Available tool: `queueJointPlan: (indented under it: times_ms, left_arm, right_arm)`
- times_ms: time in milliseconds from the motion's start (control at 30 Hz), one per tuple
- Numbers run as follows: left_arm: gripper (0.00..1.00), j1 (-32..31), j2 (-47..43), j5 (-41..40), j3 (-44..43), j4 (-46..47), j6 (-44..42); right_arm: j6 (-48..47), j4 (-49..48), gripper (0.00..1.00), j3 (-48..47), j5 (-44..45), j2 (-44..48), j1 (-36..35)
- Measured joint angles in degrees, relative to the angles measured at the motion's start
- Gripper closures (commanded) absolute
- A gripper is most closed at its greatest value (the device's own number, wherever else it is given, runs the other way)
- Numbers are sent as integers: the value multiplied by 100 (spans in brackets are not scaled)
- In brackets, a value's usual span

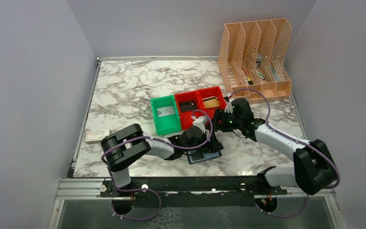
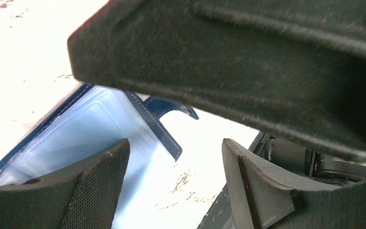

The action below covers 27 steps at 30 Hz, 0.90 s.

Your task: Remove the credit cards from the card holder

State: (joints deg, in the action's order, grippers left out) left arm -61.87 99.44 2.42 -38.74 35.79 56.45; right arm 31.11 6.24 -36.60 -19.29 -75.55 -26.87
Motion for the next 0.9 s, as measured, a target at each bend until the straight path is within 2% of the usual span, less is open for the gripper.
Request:
queueJointPlan:
  times_ms: [133, 267, 367, 600, 767, 900]
  left_arm:
    - [27, -26, 177, 17, -39, 155, 33]
    - [27, -26, 83, 15, 50, 175, 57]
    - [26, -31, -363, 9, 337, 68, 44]
    - [25, -50, -2028, -144, 804, -168, -142]
    - [27, -52, -2490, -511, 844, -955, -236]
    - [27, -52, -3080, -927, 1259, -1473, -197]
  right_arm:
    - [-72, 151, 47, 2, 190, 192, 33]
    - [-131, 162, 49, 37, 122, 262, 33]
    - [-162, 149, 51, 87, -140, 308, 33]
    - [-199, -144, 56, 225, -1209, 306, 35]
    - [-146, -413, 58, 345, -1816, 184, 35]
    - [-142, -457, 58, 365, -2041, 129, 13]
